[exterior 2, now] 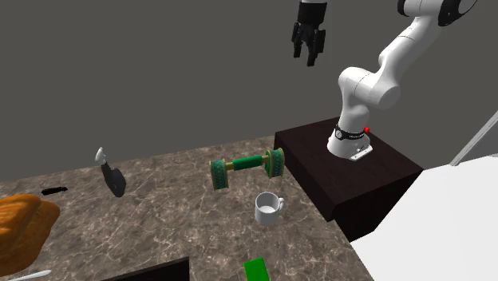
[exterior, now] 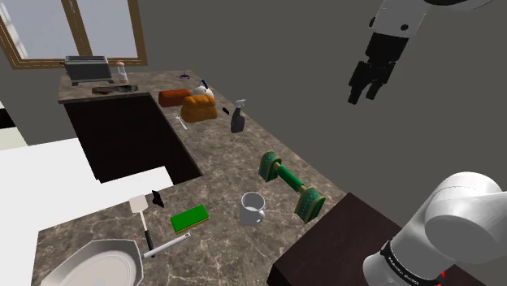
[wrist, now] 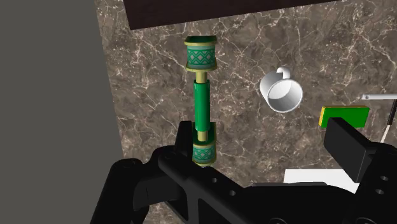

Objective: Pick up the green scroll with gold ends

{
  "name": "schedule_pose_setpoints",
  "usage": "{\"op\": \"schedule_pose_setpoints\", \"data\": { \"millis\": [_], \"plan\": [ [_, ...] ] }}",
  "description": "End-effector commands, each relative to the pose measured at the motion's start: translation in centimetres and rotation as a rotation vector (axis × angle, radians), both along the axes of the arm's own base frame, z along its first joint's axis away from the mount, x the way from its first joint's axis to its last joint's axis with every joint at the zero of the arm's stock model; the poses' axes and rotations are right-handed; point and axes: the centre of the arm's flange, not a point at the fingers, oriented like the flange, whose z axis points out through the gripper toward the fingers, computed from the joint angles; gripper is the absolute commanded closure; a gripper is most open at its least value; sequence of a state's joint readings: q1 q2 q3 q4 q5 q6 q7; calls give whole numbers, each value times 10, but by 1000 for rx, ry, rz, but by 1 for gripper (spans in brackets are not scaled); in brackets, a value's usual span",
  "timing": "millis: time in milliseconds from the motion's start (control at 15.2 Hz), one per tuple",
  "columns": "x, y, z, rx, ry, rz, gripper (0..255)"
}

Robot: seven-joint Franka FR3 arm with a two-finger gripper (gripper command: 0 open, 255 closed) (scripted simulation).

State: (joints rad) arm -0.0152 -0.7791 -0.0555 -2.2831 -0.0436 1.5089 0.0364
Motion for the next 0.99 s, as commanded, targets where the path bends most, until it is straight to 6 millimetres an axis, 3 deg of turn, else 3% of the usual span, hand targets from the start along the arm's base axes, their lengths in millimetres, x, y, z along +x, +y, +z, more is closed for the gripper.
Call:
{"op": "schedule_pose_setpoints", "data": {
  "millis": [0, 924],
  "plan": [
    [0, 0, 0, 0, 0, 0, 0],
    [82, -28, -167, 5, 49, -7, 0]
  ]
}}
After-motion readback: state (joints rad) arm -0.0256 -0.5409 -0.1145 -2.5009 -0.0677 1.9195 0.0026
